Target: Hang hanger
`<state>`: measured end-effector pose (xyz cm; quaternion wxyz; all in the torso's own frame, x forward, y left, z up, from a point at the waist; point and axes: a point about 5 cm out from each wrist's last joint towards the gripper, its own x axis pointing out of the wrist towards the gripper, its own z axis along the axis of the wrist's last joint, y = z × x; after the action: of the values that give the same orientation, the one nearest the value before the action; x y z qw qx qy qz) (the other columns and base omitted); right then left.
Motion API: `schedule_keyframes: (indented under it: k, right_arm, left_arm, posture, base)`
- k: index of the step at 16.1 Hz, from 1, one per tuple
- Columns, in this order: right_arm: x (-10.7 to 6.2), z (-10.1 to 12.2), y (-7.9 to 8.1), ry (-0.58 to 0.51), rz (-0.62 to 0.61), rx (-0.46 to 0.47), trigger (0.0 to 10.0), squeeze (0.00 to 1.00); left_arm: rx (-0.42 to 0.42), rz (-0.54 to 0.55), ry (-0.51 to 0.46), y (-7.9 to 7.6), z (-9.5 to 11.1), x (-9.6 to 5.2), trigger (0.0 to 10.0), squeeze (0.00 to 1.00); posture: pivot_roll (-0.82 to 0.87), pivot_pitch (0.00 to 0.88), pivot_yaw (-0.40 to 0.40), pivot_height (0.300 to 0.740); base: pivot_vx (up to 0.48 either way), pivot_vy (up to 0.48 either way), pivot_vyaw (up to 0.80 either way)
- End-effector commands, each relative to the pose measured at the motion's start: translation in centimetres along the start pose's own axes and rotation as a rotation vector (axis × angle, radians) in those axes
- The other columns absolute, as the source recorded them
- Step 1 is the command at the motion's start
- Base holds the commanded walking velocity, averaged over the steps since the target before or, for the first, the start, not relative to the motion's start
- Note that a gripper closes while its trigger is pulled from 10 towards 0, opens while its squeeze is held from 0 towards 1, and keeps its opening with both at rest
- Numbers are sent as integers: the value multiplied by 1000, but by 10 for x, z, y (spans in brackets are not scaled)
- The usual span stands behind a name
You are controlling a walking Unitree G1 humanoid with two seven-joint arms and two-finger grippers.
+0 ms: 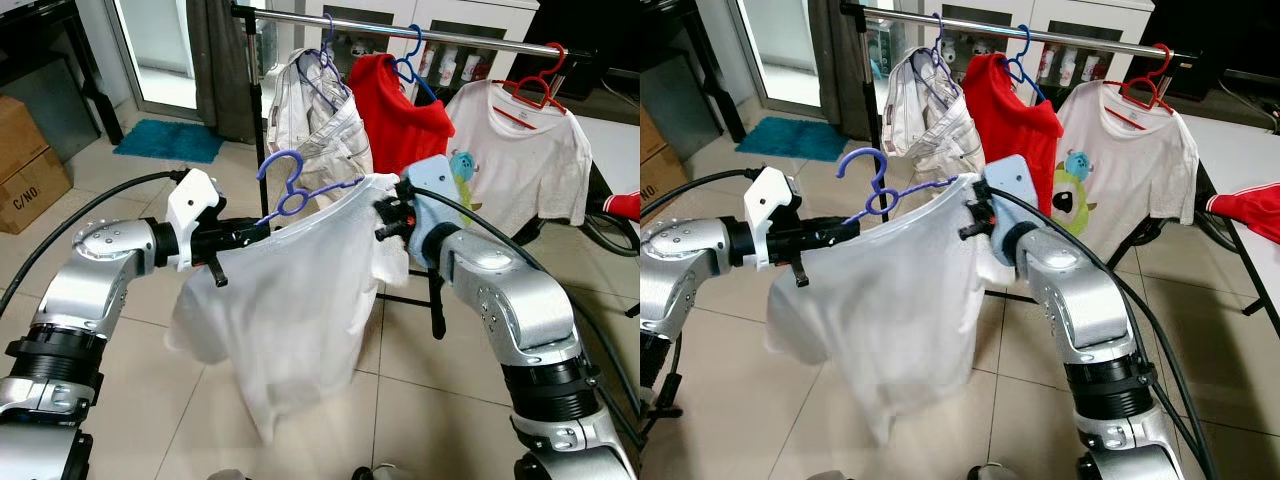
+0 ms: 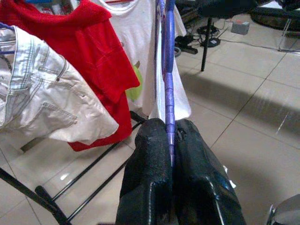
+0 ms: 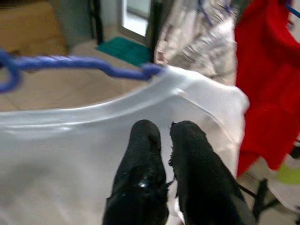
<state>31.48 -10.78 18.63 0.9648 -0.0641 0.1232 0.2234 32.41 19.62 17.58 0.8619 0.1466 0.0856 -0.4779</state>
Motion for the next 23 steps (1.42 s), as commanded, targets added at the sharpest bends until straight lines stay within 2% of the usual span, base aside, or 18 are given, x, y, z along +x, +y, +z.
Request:
schedule_keyframes:
  k: [1,4,7,9,10,11,18,23]
  right_arm:
    - [-2,1,0,-12,1,-1,10000,1000]
    - [-2,2,0,-15,-19,4,10000,1000]
    - [-2,6,-3,-37,-54,12,10000,1000]
    - [-1,8,-4,-49,-70,11,10000,1000]
    - [-1,10,-6,-66,-89,16,10000,839]
    - [-1,12,-5,-79,-93,25,10000,0]
    - [1,16,1,-120,-75,28,10000,0]
    - [2,12,-3,-97,-108,13,10000,0]
  left_arm:
    - [30,5,-55,4,15,1,0,0]
    - [-26,-2,-99,4,15,1,0,0]
    - [-120,-44,-163,0,16,-2,0,0]
    - [-126,-47,-158,0,15,-2,0,0]
    - [-125,-45,-147,0,13,-2,0,0]
    - [-129,-53,-141,-1,13,-2,0,0]
    - [-132,-152,-116,-15,13,5,0,0]
    - [-129,-197,-108,-23,13,6,0,0]
  posture:
    - [-52,0,-26,740]
    - [-55,0,-27,740]
    - [-55,0,-27,740]
    - [-55,0,-26,740]
    - [-54,0,-25,740]
    - [-52,0,-24,740]
    - [-48,0,-21,740]
    - [-48,0,-24,740]
  base:
    - [0,0,0]
    - [0,0,0]
    - [0,0,0]
    - [0,0,0]
    - [0,0,0]
    - [0,0,0]
    - [0,0,0]
    - [0,0,0]
